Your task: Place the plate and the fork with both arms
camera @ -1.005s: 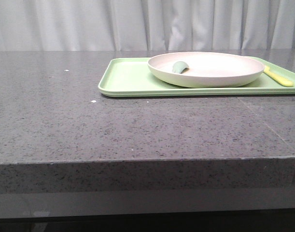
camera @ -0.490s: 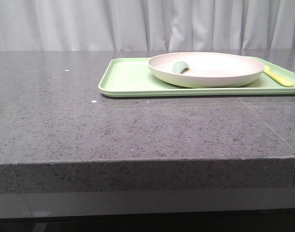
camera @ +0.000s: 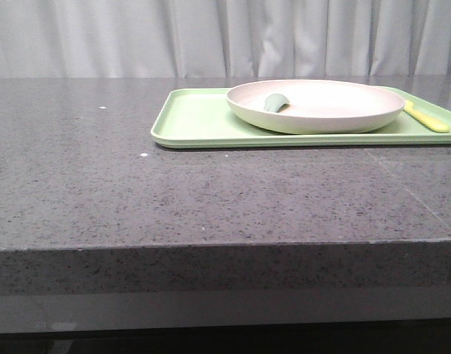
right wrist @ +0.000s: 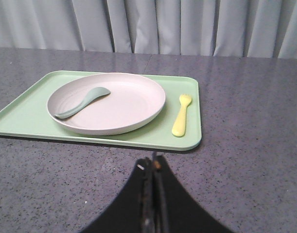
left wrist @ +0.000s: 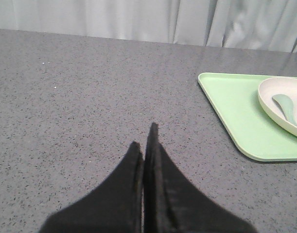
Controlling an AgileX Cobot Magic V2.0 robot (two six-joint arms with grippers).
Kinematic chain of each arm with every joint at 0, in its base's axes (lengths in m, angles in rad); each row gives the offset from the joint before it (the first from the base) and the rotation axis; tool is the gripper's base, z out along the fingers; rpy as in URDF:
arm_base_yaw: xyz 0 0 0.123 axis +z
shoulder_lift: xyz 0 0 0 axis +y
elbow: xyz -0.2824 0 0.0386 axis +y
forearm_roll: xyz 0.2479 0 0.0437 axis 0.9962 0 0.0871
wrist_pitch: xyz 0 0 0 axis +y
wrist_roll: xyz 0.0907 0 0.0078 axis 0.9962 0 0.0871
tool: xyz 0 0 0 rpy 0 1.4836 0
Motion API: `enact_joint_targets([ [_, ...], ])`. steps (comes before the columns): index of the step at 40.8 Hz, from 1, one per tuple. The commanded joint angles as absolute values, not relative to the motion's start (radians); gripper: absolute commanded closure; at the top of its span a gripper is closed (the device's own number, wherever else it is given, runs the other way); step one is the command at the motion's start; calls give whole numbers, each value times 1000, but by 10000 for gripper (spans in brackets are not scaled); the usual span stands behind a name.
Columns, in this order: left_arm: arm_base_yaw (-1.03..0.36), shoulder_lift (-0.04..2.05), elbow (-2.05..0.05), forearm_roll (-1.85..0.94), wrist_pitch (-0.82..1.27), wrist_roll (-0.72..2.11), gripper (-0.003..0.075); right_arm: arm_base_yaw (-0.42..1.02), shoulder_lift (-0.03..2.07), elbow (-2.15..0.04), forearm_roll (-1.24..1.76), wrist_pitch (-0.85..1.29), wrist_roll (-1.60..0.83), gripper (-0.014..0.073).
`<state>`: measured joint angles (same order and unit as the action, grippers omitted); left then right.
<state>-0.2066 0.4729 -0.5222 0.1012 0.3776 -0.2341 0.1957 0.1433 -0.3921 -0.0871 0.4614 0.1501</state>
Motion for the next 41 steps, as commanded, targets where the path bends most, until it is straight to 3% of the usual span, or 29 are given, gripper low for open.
enact_joint_targets([
  [1,-205,475,-551,103,297,-233,738,196,154,-418,-102,372,141,661],
  [19,-204,475,-551,101,301,-223,738,196,154,-418,-102,372,141,661],
  [29,-115,458,-547,-106,301,31,738,196,154,-418,-102,372,141,661],
  [41,26,192,-378,-99,281,27,738,196,154,-418,-102,372,141,661],
])
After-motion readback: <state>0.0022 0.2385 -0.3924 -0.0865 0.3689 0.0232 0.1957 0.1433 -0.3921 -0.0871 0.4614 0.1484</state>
